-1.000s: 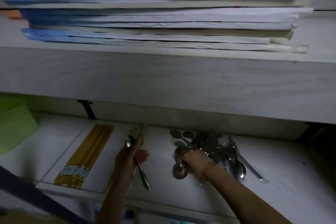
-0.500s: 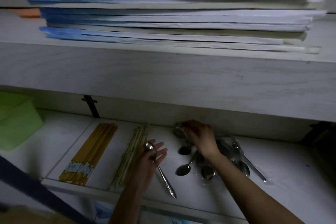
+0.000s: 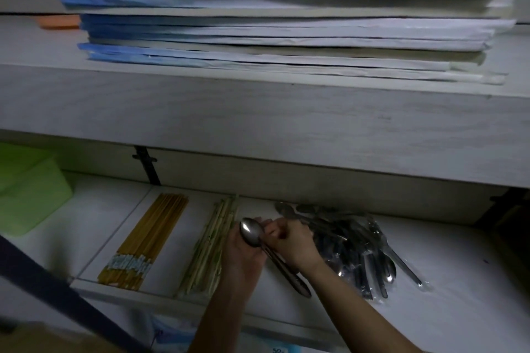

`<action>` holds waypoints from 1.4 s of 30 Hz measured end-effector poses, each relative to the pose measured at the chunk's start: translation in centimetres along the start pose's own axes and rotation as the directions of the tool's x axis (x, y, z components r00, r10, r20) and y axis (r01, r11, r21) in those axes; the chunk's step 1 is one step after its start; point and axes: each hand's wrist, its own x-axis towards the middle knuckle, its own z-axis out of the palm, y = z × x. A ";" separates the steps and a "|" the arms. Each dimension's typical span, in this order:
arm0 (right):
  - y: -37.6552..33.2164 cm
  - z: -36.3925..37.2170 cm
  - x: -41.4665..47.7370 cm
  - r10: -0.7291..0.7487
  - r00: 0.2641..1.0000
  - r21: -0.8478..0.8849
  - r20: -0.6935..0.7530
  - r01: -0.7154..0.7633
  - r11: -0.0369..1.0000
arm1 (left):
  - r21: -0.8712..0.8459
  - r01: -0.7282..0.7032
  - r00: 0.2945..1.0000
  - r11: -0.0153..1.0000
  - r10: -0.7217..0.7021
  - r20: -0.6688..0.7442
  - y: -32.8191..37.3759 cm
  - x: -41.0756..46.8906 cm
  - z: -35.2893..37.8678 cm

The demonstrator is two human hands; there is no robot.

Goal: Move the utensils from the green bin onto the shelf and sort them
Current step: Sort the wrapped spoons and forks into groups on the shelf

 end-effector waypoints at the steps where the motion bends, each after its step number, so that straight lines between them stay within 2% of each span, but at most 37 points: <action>1: -0.1 0.0 -0.1 -0.001 1.000 -0.012 -0.002 0.001 1.000 | 0.023 -0.020 1.000 1.000 0.021 -0.008 -0.2 0.3 -0.1; 4: -0.5 0.3 -0.5 -0.027 1.000 -0.070 -0.007 0.026 0.997 | 0.060 0.003 0.997 0.998 -0.008 0.078 -0.6 0.5 -0.6; 6: -0.3 0.5 -0.9 -0.043 0.999 -0.089 -0.018 0.041 0.995 | 0.133 -0.032 0.997 0.991 0.022 0.076 -0.6 0.9 -1.0; 8: 0.1 0.6 -1.5 -0.037 0.999 -0.070 -0.019 0.036 0.997 | 0.186 -0.051 0.994 0.981 0.033 0.100 -0.3 1.4 -1.3; 9: 0.4 0.6 -1.9 -0.013 1.000 -0.018 0.004 0.013 1.000 | 0.142 -0.058 0.993 0.988 0.043 0.108 -0.1 1.6 -1.4; 11: 0.7 0.5 -2.9 0.096 0.985 0.140 0.140 -0.116 0.983 | 0.022 -0.037 0.999 0.999 0.036 0.041 0.1 2.0 -1.8; 13: 0.9 0.6 -3.9 0.145 0.939 0.247 0.313 -0.227 0.942 | -0.032 -0.031 0.999 0.999 0.029 -0.040 0.2 1.3 -1.6; 15: 1.2 0.9 -4.5 0.103 0.929 0.206 0.355 -0.186 0.961 | -0.024 -0.018 0.995 1.000 0.015 -0.095 0.1 0.6 -1.2; 18: 1.7 1.3 -4.6 0.048 0.961 0.154 0.273 -0.093 0.984 | -0.041 0.006 0.989 0.999 -0.012 -0.149 0.0 0.5 -1.0; 21: 1.7 1.3 -4.8 0.009 0.970 0.101 0.242 -0.035 0.994 | -0.048 0.006 0.992 0.999 -0.012 -0.126 -0.2 0.4 -1.1; 23: 1.7 0.9 -5.0 -0.002 0.958 0.079 0.286 -0.021 0.997 | -0.009 0.000 0.994 1.000 -0.001 -0.111 -0.3 0.4 -1.5; 25: 2.5 0.1 -4.4 -0.022 0.956 -0.042 0.291 0.036 0.998 | 0.022 -0.018 0.993 1.000 0.021 -0.112 -0.1 0.4 -2.0; 26: 3.1 -0.4 -3.9 -0.036 0.969 -0.151 0.243 0.075 0.986 | 0.026 -0.036 0.993 0.999 0.038 -0.113 0.1 0.4 -2.4; 28: 4.0 -1.8 -2.8 -0.056 0.988 -0.382 0.141 0.106 0.918 | 0.035 -0.071 0.991 0.997 0.074 -0.113 0.7 0.4 -2.8; 29: 4.2 -2.5 -2.3 -0.056 0.989 -0.473 0.135 0.114 0.874 | 0.039 -0.079 0.990 0.996 0.083 -0.110 0.9 0.3 -3.0; 32: 4.7 -3.3 -0.9 -0.004 0.953 -0.678 0.302 0.218 0.703 | 0.053 -0.080 0.990 0.995 0.086 -0.113 1.1 0.1 -3.3; 35: 4.9 -3.0 -0.1 0.013 0.910 -0.740 0.414 0.328 0.588 | 0.049 -0.086 0.991 0.995 0.091 -0.103 0.9 -0.4 -3.3; 39: 4.8 -2.9 0.6 -0.014 0.897 -0.758 0.443 0.382 0.528 | 0.029 -0.095 0.990 0.995 0.098 -0.102 0.8 -0.9 -3.4; 42: 4.9 -2.6 1.1 -0.116 0.893 -0.742 0.434 0.427 0.517 | 0.017 -0.082 0.986 0.996 0.084 -0.145 0.7 -0.9 -3.7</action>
